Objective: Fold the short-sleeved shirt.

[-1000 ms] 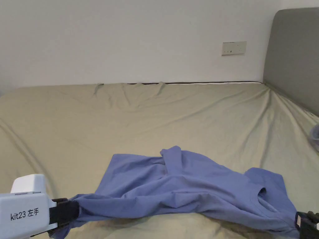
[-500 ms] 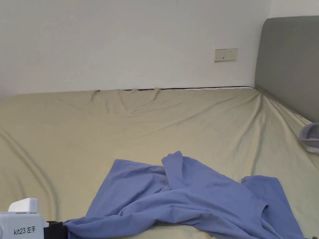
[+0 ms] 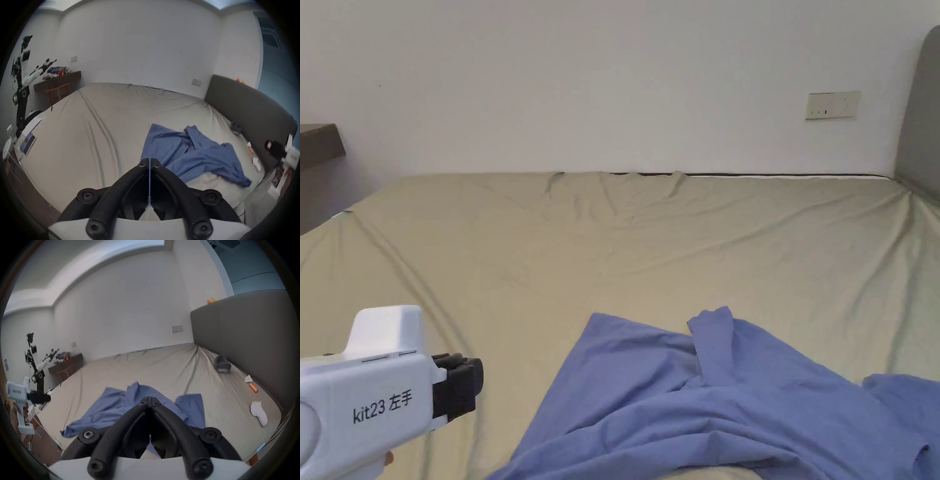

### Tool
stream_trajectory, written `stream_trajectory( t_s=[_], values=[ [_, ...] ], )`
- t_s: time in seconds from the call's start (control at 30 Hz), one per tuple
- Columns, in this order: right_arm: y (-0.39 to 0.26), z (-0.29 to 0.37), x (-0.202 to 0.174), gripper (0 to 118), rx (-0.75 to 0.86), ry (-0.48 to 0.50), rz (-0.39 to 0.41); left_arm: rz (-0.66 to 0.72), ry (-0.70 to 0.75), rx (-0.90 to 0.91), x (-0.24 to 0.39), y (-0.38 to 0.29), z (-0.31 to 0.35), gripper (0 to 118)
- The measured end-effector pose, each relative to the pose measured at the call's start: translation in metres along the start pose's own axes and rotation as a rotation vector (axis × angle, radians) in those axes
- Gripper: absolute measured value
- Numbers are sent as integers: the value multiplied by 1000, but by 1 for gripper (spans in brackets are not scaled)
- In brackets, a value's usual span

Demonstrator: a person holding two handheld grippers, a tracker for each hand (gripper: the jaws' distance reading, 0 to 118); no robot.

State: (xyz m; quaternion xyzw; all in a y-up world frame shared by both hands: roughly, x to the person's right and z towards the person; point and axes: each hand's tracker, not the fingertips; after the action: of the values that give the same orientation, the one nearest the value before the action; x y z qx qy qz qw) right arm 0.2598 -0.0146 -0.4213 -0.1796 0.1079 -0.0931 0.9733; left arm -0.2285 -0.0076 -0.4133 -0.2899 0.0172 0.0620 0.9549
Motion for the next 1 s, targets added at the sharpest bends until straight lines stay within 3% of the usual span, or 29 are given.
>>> stream_trajectory(
  t_s=[0.03,0.1,0.33,0.37,0.4,0.43,0.47,0.5,0.7,0.8,0.83,0.87,0.9,0.93,1.0],
  values=[
    [4,-2,-1,0,61,-44,39,-32,-2,-25,-2,-3,-3,0],
    [8,-6,-8,0,47,9,53,-37,21,-42,-3,-13,-12,0],
    [-6,-34,-7,0,-30,73,28,29,54,-224,-18,-68,-62,4],
    [-8,-40,-5,0,-45,81,15,26,57,-247,-18,-73,-70,15],
    [-11,-44,-3,0,-61,84,3,29,60,-271,-17,-77,-78,41],
    [-14,-46,-1,0,-74,80,1,24,68,-288,-15,-80,-84,85],
    [-16,-48,0,0,-77,72,4,17,72,-303,-13,-83,-91,108],
    [-18,-53,3,0,-88,60,6,8,70,-305,-12,-85,-97,117],
    [-24,-64,18,0,-123,25,-17,-15,24,-377,-8,-94,-127,110],
    [-24,-68,29,0,-134,14,-13,8,44,-411,-10,-102,-141,67],
    [-24,-68,30,0,-136,4,-14,52,63,-441,-13,-103,-147,67],
    [-24,-68,32,0,-138,-5,-15,54,60,-417,-13,-101,-145,59],
    [-23,-70,35,0,-138,-8,-13,39,45,-407,-12,-97,-141,40],
    [-22,-70,37,0,-134,-8,-15,7,-5,-389,-12,-93,-139,14],
    [-20,-71,40,0,-131,-15,-30,70,-86,-410,-13,-88,-143,12]
  ],
)
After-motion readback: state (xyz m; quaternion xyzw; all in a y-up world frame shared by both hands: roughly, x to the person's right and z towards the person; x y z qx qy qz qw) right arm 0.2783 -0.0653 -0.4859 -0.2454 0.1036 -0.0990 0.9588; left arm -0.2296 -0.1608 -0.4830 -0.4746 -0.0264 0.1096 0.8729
